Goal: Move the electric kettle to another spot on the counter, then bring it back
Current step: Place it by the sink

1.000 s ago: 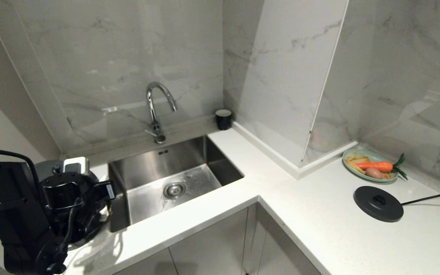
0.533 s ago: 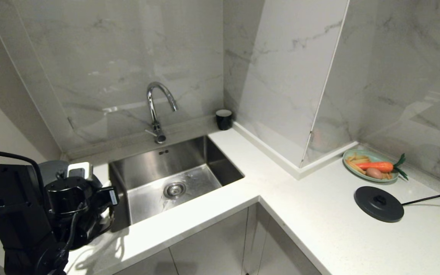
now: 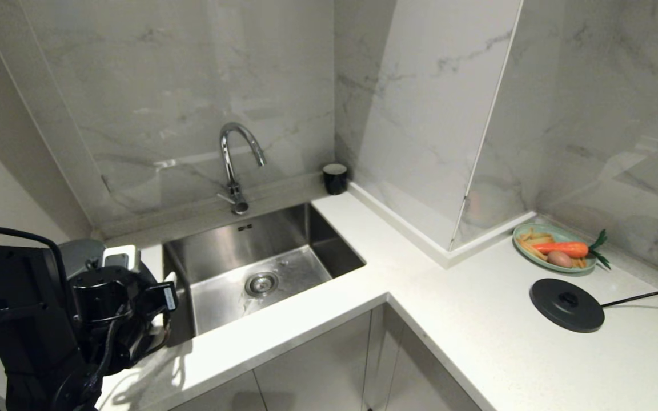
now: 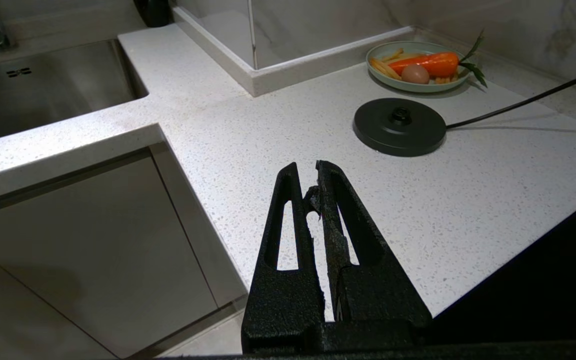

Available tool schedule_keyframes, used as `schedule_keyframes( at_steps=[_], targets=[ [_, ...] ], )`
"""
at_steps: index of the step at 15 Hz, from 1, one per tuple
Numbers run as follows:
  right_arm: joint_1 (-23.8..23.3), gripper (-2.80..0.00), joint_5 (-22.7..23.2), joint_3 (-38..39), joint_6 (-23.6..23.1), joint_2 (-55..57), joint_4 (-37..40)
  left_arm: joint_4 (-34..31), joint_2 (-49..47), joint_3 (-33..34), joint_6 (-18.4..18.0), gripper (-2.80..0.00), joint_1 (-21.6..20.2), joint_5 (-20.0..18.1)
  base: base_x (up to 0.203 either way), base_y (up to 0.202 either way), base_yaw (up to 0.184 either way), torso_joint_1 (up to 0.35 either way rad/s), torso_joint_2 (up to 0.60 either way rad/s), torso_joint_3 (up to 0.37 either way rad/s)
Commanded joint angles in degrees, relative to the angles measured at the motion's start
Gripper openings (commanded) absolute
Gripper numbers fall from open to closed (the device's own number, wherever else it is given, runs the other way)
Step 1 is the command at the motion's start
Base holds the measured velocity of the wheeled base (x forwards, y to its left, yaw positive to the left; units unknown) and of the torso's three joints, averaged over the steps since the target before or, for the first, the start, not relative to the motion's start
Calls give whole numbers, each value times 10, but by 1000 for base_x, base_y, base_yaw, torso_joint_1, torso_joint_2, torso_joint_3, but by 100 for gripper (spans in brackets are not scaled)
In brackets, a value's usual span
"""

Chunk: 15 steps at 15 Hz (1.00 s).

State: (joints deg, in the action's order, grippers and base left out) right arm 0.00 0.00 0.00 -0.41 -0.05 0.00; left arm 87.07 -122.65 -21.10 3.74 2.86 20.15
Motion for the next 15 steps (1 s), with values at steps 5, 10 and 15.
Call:
schedule_keyframes(
  at_steps=[5, 10, 15],
  targets=[
    [0, -280, 0, 0, 0, 0, 0, 6, 42, 59, 22, 0, 21, 0, 0, 0, 0, 0, 0, 0],
    [0, -280, 0, 0, 0, 0, 0, 6, 47, 79, 41, 0, 22, 0, 0, 0, 0, 0, 0, 0],
    [0, -280, 0, 0, 0, 0, 0, 6, -10, 46, 39, 0, 22, 5, 0, 0, 0, 0, 0, 0]
  ],
)
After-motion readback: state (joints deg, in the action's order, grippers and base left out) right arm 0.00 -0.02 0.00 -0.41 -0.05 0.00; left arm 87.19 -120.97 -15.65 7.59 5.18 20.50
